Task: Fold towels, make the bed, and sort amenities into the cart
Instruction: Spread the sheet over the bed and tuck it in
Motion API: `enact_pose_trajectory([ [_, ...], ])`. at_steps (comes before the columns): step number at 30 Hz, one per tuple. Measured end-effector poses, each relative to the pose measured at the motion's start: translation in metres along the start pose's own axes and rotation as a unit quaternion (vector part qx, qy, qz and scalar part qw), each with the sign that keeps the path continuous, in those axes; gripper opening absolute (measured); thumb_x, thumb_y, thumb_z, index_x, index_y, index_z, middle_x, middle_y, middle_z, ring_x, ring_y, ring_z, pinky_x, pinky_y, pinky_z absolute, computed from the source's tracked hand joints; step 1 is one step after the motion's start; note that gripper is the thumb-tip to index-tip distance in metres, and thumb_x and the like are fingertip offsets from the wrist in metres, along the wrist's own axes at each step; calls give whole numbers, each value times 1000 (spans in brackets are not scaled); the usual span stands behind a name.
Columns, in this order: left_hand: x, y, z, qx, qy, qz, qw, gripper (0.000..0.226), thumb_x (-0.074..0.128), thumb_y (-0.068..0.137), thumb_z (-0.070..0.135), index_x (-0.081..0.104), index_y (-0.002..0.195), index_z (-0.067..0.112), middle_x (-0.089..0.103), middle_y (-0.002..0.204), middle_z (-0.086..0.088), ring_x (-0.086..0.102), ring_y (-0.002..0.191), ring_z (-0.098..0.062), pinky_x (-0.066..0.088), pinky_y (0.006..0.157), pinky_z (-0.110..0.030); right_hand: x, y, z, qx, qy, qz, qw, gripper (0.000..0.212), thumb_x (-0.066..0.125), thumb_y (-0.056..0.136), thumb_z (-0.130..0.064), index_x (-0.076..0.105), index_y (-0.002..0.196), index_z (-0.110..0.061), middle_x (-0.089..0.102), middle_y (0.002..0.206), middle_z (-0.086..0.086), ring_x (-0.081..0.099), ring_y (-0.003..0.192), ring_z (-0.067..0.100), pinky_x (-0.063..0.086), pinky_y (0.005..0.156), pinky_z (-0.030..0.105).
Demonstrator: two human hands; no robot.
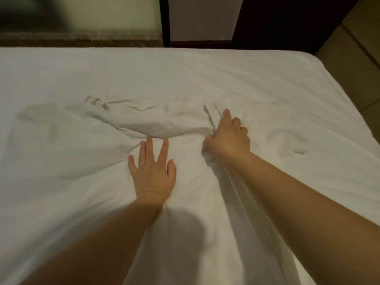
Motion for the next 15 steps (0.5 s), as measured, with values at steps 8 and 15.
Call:
enact_pose_trajectory([
  [8, 3, 15, -3, 32, 0, 29, 999, 61, 25, 86, 41, 42, 143, 26, 35, 150, -16, 35, 137, -31, 18, 107, -57, -68, 48, 90, 135, 207, 125, 961, 27, 49, 94, -14, 65, 108, 2, 64, 111, 25, 59, 106, 36, 42, 85, 35],
  [15, 1, 14, 0, 34, -17, 72, 997, 60, 30, 84, 38, 47, 140, 23, 37, 148, -18, 36, 135, -33, 19, 106, -59, -73, 61, 174, 271, 221, 40, 936, 53, 46, 98, -38, 49, 129, 5, 53, 130, 25, 49, 119, 40, 40, 90, 39],
])
Point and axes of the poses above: each hand's wrist, its own y-axis towards the middle knuckle, its own x-axis out of the palm, z = x × y, the point moved 5 cm from there along y, towards the middle knuckle
